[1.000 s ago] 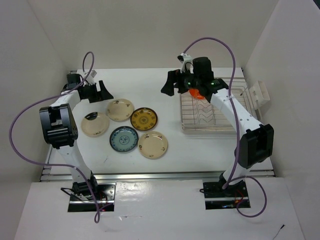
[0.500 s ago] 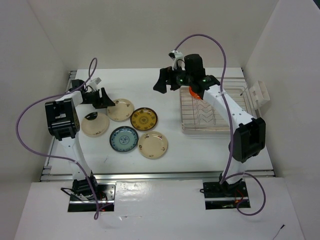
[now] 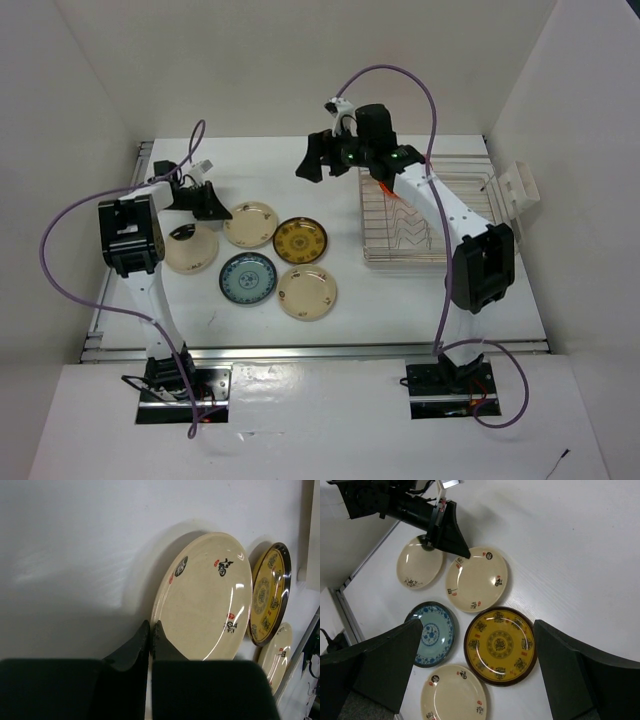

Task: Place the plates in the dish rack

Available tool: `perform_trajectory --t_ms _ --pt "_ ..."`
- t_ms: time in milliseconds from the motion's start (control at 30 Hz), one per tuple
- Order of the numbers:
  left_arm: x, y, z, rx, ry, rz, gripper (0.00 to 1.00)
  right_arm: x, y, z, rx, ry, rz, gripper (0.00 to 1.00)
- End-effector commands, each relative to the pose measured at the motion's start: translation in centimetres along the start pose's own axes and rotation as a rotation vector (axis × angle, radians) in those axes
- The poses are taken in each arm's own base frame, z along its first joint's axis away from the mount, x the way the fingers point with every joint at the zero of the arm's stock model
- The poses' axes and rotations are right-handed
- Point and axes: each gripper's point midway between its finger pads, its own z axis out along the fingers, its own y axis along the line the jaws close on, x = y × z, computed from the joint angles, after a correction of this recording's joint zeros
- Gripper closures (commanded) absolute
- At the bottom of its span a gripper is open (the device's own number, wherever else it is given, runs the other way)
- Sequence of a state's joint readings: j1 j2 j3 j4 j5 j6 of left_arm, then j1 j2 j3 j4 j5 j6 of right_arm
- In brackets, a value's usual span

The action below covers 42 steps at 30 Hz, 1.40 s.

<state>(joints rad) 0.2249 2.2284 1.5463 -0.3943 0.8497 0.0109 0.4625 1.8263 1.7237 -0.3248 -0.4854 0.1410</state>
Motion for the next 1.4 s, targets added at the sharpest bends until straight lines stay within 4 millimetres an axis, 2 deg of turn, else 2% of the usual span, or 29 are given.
perform_trajectory --t_ms 0,33,100,133,167,233,267,333,400,500,567,600,767,867,900,967,1000,1067,1100,1133,1167,1333,1367 --pt "-3.4 -2.3 -1.4 -0.001 -0.068 0.087 1.0 -1.9 2.0 1.3 -0.086 -0.048 -0.035 0.0" --pt "-6.1 -4.0 -2.9 -0.005 -0.133 0.15 1.0 -1.9 1.9 2.0 -0.1 -0.045 -0.027 0.0" --pt "-9.4 -6.1 -5.1 0.002 -0.217 0.192 1.0 -1.4 1.7 3.1 -0.123 -0.024 -0.019 0.0" --pt "-10.5 -7.4 -6.0 0.02 -0.248 0.221 1.0 -1.1 2.2 3.7 -0.142 -0.016 -0.021 0.0" --pt "-12.1 -9.6 -7.4 0.048 -0.295 0.28 1.0 -0.8 2.1 4.0 -0.149 -0.003 -0.015 0.0" --pt "-13.6 -12.2 -8.7 0.07 -0.329 0.358 1.0 0.2 2.4 5.1 -0.175 0.028 -0.005 0.0" --pt "-14.0 -13.0 -9.2 0.078 -0.341 0.394 1.0 -0.2 2.5 5.0 -0.177 0.019 -0.011 0.0" --pt "-13.9 -15.0 -9.1 0.091 -0.329 0.46 1.0 0.3 2.6 5.5 -0.172 0.03 -0.008 0.0" --pt "-13.8 -16.1 -9.1 0.118 -0.317 0.501 1.0 0.3 2.5 5.7 -0.174 0.02 -0.005 0.0" --pt "-12.6 -17.5 -9.0 0.177 -0.281 0.5 1.0 0.8 2.3 6.1 -0.173 0.025 -0.002 0.0" --pt "-11.8 -18.3 -8.2 0.2 -0.254 0.53 1.0 0.9 2.1 6.4 -0.174 0.024 0.007 0.0" --pt "-11.4 -18.5 -8.4 0.199 -0.245 0.529 1.0 0.8 2.3 6.4 -0.184 0.018 0.002 0.0" --pt "-9.4 -20.3 -6.8 0.247 -0.176 0.556 1.0 0.1 2.3 6.4 -0.179 -0.001 -0.008 0.0" --pt "-9.0 -21.2 -7.2 0.28 -0.185 0.56 1.0 0.1 2.3 6.4 -0.179 -0.001 -0.008 0.12" --pt "-8.6 -20.8 -6.8 0.28 -0.18 0.553 1.0 0.7 2.1 6.5 -0.175 0.016 0.002 0.12" --pt "-8.6 -21.6 -7.2 0.314 -0.193 0.562 1.0 1.3 2.0 6.5 -0.172 0.033 0.012 0.13" --pt "-8.5 -22.4 -7.2 0.322 -0.194 0.576 1.0 1.8 1.9 6.6 -0.17 0.042 0.018 0.23" --pt "-8.3 -22.5 -7.3 0.332 -0.189 0.581 1.0 2.4 1.7 6.6 -0.166 0.059 0.028 0.43" --pt "-7.8 -22.8 -7.0 0.34 -0.172 0.578 1.0 2.4 1.5 6.6 -0.153 0.056 0.028 0.57" --pt "-7.7 -22.6 -6.9 0.328 -0.167 0.569 1.0 2.2 1.4 6.6 -0.143 0.057 0.029 0.87" --pt "-7.7 -23.0 -6.8 0.333 -0.164 0.583 1.0 2.5 1.4 6.5 -0.141 0.068 0.036 0.98" --pt "-7.5 -24.2 -7.2 0.363 -0.179 0.603 1.0 1.5 1.8 5.4 -0.132 0.054 -0.003 1.0" --pt "-7.5 -24.2 -7.2 0.363 -0.179 0.603 0.92 1.1 1.8 5.0 -0.117 0.048 -0.004 1.0"
